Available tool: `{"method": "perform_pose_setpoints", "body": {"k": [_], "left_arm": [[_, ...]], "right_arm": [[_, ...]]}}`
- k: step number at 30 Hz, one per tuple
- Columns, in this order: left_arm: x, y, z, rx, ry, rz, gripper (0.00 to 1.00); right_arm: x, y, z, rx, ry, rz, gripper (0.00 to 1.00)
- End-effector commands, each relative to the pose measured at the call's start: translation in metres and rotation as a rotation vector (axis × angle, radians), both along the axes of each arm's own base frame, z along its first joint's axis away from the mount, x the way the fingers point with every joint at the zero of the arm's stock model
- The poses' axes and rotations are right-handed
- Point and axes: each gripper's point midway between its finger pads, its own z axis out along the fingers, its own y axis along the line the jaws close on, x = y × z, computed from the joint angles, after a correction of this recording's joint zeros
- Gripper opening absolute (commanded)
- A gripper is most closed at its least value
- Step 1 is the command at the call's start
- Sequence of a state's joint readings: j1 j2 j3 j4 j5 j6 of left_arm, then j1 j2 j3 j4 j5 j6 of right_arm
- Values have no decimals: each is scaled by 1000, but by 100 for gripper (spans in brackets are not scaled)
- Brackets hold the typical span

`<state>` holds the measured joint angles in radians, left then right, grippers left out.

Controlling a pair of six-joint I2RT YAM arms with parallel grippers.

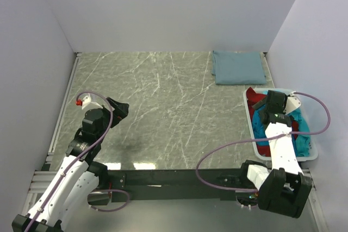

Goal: Fold and stack the t-shirts
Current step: Grab the tshirt from the pile

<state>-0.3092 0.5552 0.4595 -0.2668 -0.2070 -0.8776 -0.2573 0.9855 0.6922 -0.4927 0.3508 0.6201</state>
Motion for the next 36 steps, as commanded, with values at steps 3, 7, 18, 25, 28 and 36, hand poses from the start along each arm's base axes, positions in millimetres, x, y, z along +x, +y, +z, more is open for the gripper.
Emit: {"method": "perform_pose_setpoints", "body": {"k": [3,7,18,25,28,36], "left_arm": [[5,-6,6,-4,-28,-30,100],[7,-7,9,-8,-44,-32,99],[6,-9,12,-16,-50,-48,99],[6,-13,11,-20,-46,-64,99],[5,-14,8,-21,-35,-71,99],[7,-15,14,-24,-46,-75,99]], "right_arm": [[-8,-18,-14,3,61,-99,95],[-13,-23,-27,4,106,-136,90],[-10,-25,-5,-12,65,-97,0],[-7,-21,93,-80,-177,-61,0],[-10,-15,142,-103,-296,-36,0],[-10,2,271,-207,-543,105,0]]}}
